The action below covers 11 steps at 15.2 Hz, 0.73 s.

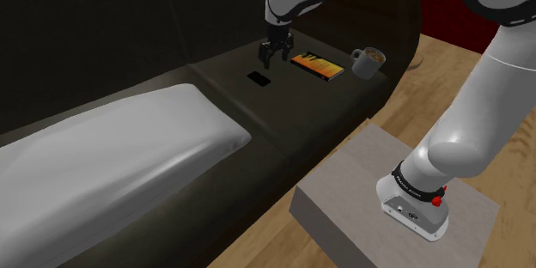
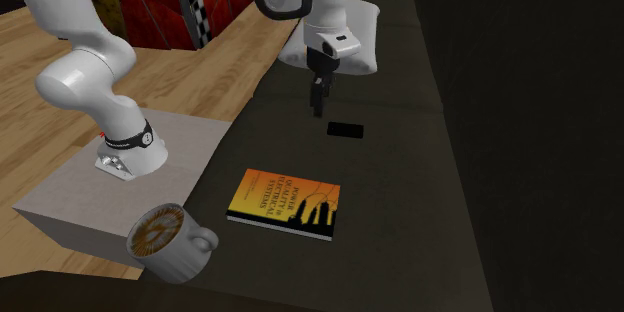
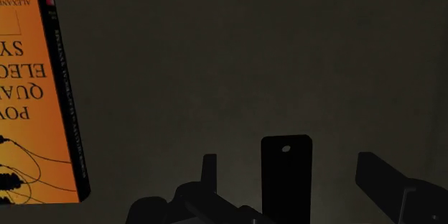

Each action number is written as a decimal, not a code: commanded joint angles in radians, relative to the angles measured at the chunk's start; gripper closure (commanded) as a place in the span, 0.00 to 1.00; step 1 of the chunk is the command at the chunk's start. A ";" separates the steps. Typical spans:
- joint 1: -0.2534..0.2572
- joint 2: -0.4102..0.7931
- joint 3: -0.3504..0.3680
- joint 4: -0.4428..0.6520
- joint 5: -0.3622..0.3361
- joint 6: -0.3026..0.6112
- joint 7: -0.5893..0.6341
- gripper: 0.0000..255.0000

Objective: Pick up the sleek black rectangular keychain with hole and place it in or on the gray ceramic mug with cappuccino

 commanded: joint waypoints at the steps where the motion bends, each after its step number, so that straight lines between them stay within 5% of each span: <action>1: 0.007 0.079 0.004 0.061 -0.005 0.017 0.011 0.00; 6: 0.025 0.258 0.009 0.232 -0.017 0.022 0.031 0.00; 11: 0.025 0.285 0.008 0.202 -0.020 0.079 0.033 0.00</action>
